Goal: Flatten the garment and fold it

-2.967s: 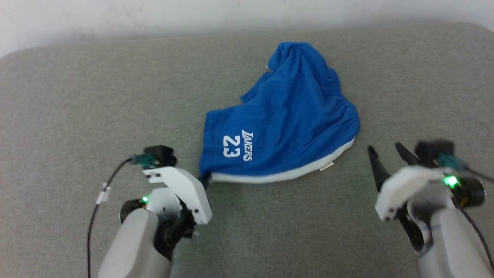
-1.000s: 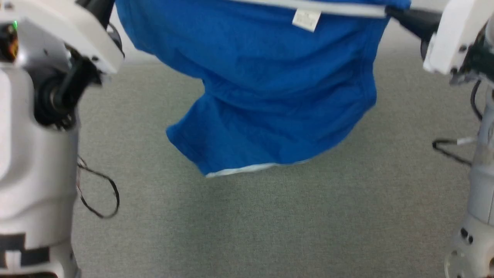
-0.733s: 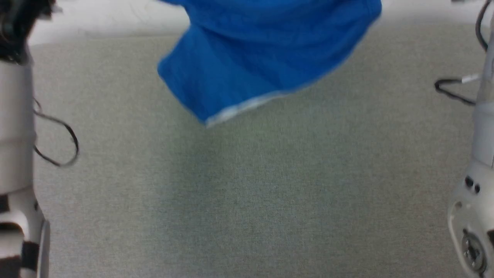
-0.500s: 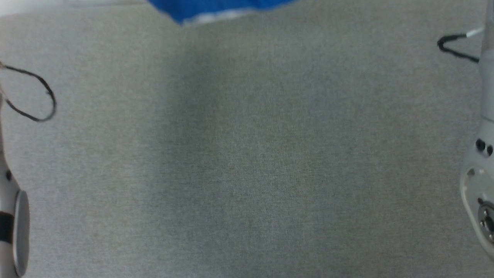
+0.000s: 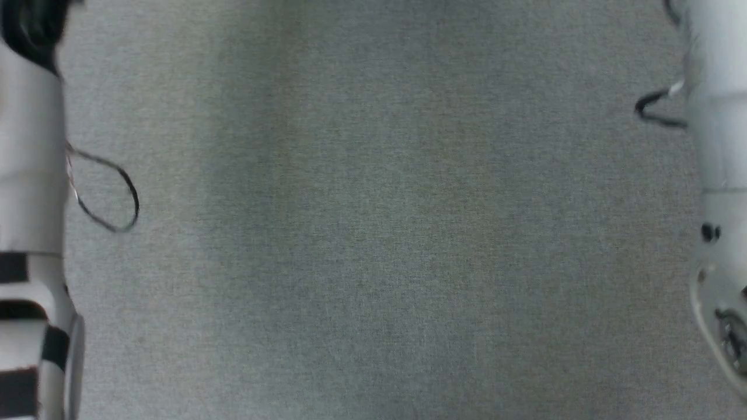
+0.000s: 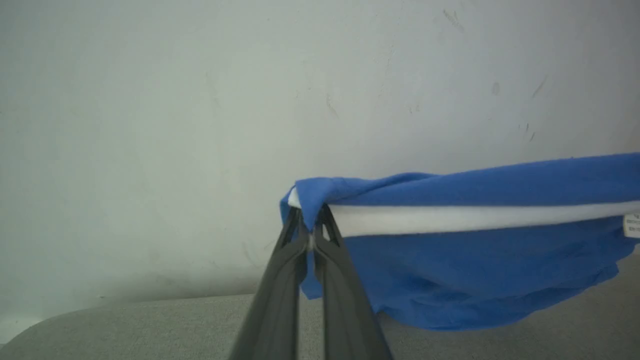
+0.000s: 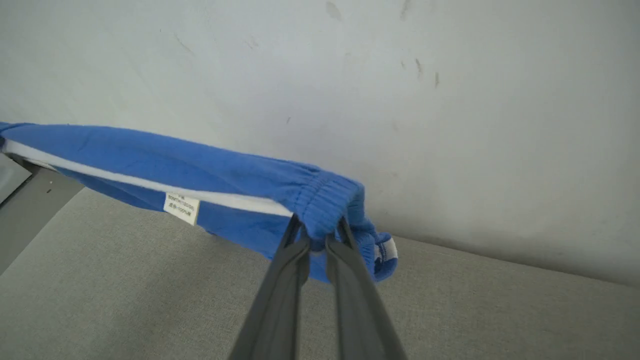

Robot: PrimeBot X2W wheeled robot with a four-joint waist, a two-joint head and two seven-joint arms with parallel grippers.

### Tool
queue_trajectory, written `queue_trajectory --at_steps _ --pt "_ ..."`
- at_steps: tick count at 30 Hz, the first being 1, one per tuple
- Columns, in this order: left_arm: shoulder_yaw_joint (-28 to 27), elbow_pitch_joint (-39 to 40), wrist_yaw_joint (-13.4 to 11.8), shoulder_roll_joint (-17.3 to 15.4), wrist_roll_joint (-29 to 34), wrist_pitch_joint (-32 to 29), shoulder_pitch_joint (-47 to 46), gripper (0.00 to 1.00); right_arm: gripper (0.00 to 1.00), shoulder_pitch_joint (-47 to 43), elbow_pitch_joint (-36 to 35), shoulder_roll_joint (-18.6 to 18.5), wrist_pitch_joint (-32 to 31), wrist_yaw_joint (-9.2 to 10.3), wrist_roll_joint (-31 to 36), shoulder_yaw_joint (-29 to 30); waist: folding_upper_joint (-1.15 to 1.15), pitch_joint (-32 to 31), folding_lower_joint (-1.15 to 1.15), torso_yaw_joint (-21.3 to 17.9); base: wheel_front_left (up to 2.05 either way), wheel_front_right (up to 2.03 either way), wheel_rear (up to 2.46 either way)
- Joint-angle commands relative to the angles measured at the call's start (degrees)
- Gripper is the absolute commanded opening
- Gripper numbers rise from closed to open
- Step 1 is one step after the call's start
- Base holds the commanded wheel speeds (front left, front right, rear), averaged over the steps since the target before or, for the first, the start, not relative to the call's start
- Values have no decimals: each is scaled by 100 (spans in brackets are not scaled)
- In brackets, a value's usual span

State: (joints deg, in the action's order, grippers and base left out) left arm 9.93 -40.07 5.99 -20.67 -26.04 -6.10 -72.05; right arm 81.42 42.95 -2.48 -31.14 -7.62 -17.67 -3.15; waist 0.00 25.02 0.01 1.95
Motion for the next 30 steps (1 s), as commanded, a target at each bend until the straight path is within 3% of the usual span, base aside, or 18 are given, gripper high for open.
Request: queue_trajectory --at_steps 1,8,14,17,23,30 --pt "27 -62 38 27 -112 37 205 0 0 -232 17 -41 57 13 -104 2 0 -137 -1 90 0 0 0" --pt "281 -18 135 211 -582 158 1389 0 0 -1840 -668 -258 -27 13 -239 -174 0 -797 -1 228 0 0 0" --pt "372 589 144 350 -1004 269 2892 0 0 -3974 -2192 -801 -513 13 -438 -406 0 -1461 -1 211 0 0 0" --pt "358 1055 75 445 -1194 240 3771 0 0 -5175 -2984 -829 -735 13 -554 -98 0 -1748 -1 192 0 0 0" --pt "337 2053 -436 513 -1455 -93 5549 0 0 -7309 -4237 -328 -975 13 -608 701 0 -2163 -1 145 0 0 0" --pt "227 3224 -1339 478 -1610 -578 7359 0 0 -8904 -4838 -74 -1199 13 -596 1041 0 -2379 -1 140 0 0 0"
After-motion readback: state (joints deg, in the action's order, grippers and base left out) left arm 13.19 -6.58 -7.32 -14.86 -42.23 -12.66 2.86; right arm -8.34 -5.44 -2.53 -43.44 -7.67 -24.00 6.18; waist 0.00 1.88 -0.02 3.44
